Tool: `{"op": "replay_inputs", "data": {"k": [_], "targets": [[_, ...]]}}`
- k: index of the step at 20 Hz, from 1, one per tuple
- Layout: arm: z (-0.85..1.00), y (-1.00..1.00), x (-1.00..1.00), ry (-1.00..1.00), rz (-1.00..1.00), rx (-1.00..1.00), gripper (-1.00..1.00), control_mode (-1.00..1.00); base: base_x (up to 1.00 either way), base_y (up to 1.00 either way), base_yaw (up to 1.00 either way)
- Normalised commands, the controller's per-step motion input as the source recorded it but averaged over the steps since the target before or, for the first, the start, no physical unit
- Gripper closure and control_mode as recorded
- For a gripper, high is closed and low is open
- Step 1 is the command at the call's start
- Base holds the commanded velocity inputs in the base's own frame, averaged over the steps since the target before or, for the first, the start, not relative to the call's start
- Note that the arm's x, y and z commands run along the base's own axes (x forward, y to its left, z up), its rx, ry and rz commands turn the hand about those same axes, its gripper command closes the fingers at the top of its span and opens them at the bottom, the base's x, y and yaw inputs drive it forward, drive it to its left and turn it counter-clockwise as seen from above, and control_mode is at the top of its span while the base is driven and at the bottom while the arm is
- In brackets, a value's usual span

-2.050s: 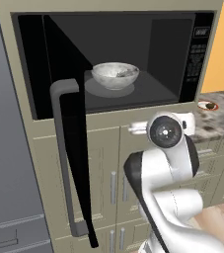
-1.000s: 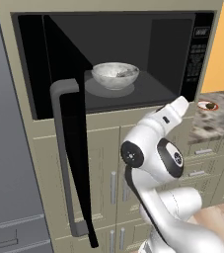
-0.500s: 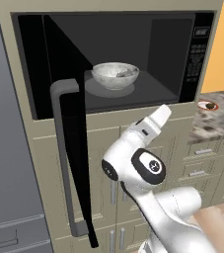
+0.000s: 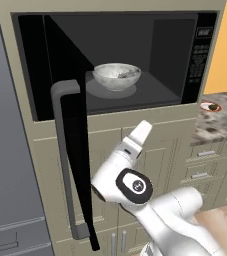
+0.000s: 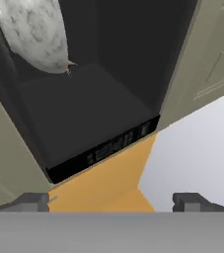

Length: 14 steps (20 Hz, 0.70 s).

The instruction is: Remove the kiwi from the bowl and place it on the small plate. Then place the bowl with only the fish in the microwave, close the door, and press the start button to microwave the fish.

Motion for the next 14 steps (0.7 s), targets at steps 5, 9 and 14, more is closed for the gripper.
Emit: {"op": "replay_inputs", "data": {"k": [5,9,14], "targets": [[-0.37,0.38,-0.58,0.07,0.00,-0.21,-1.00,-1.00,0.00,0.00,0.00],[-0.13,0.48,-0.70,0.00,0.00,-0.22,-1.00,-1.00,0.00,0.00,0.00],[-0.06,0.61,-0.45,0.03,0.00,-0.29,-1.00,-1.00,0.00,0.00,0.00]]}}
